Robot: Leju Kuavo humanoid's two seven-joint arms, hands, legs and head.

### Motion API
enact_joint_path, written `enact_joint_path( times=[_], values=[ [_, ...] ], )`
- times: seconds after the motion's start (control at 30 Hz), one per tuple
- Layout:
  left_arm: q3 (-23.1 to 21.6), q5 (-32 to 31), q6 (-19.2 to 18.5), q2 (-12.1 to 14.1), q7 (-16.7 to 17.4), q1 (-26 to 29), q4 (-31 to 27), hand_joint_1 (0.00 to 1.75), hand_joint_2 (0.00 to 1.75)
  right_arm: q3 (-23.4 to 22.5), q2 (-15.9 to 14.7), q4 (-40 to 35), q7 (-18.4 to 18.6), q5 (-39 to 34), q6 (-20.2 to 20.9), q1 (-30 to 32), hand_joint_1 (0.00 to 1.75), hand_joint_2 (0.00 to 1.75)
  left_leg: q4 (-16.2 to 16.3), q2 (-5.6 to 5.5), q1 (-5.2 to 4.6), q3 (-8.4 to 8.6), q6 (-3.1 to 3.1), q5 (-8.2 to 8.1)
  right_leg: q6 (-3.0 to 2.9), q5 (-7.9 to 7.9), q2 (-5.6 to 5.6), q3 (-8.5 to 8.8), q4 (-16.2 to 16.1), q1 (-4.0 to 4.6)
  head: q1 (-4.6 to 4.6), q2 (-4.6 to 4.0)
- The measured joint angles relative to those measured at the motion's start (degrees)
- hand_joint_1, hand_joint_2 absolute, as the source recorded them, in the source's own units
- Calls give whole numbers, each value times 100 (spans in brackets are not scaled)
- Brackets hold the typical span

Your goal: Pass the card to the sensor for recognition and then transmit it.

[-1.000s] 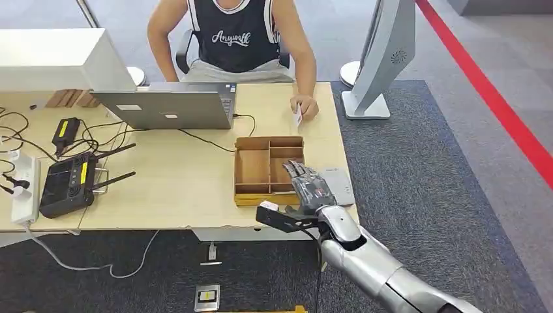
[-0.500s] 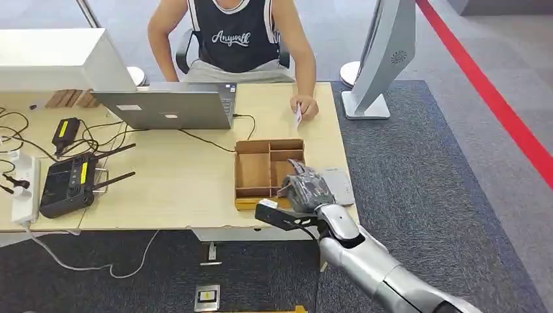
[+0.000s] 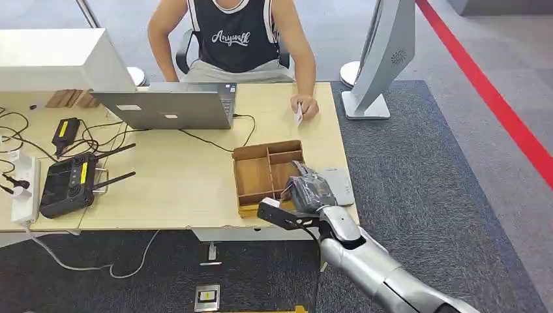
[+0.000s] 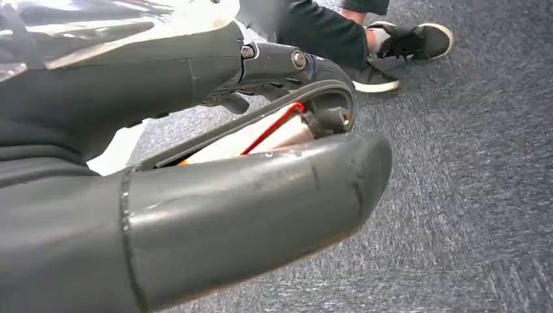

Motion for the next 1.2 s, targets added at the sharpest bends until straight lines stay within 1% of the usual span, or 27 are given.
enact_joint_path(
  times=[0.13, 0.23, 0.27, 0.43, 0.6, 0.77, 0.83, 1.0, 1.2],
  values=[
    [-4, 0, 0, 0, -20, 2, 0, 0, 0, -45, -30, -61, 17, 41, -165, 44, 175, 175, 0, 0, 0, -1, 0, 0, 0, 0, 0, 0, 0, 0, 0, 0],
    [-7, 0, 7, 0, -20, 4, 0, 0, 0, -151, -66, -186, -31, 120, -468, 38, 175, 175, 0, 0, 0, -2, 0, 0, 0, 1, 0, 1, 1, 0, 0, 0],
    [-7, 0, 9, 0, -20, 6, 0, 0, 0, -199, -87, -271, -35, 151, -514, 19, 175, 175, 0, 0, 0, -2, 0, 0, 0, 1, 0, 1, 1, 0, 0, 0],
    [-9, 0, 42, 0, -63, 11, 0, 0, 0, -501, -221, -719, -77, 302, -693, -295, 175, 175, 1, 0, -1, -1, 0, 1, 0, 2, 0, 1, 0, 0, 0, 0],
    [-9, 0, 74, 0, -87, 12, 0, 0, 0, -739, -341, -1115, -79, 313, -693, -597, 175, 175, 1, 0, -1, -1, 0, 1, 1, 2, 0, 1, 1, 0, 0, 0],
    [-9, 0, 76, -2, -101, 12, 0, 0, 0, -872, -391, -1318, -50, 310, -693, -711, 175, 175, 1, -1, -1, -4, 0, 1, 0, 2, 0, 0, 2, 0, 0, 0],
    [-9, 0, 77, -11, -131, 12, 0, 0, 0, -949, -413, -1410, -59, 284, -686, -868, 175, 175, 1, 1, -1, -5, 0, 1, 0, 2, 0, -2, 2, -1, 0, 0],
    [-52, -7, 74, -22, -208, 9, 0, 0, 0, -992, -380, -1285, -197, 100, -443, -1282, 175, 175, 0, 0, -1, -5, 0, 1, 0, 2, 0, 0, 2, 0, 0, 0],
    [-212, -7, 9, -24, -173, -10, 0, 0, 0, -920, -158, -482, -518, 15, -356, -1833, 175, 175, 0, -1, 0, -6, -2, 3, 0, 3, 0, 0, 6, 0, 0, 0]
  ],
)
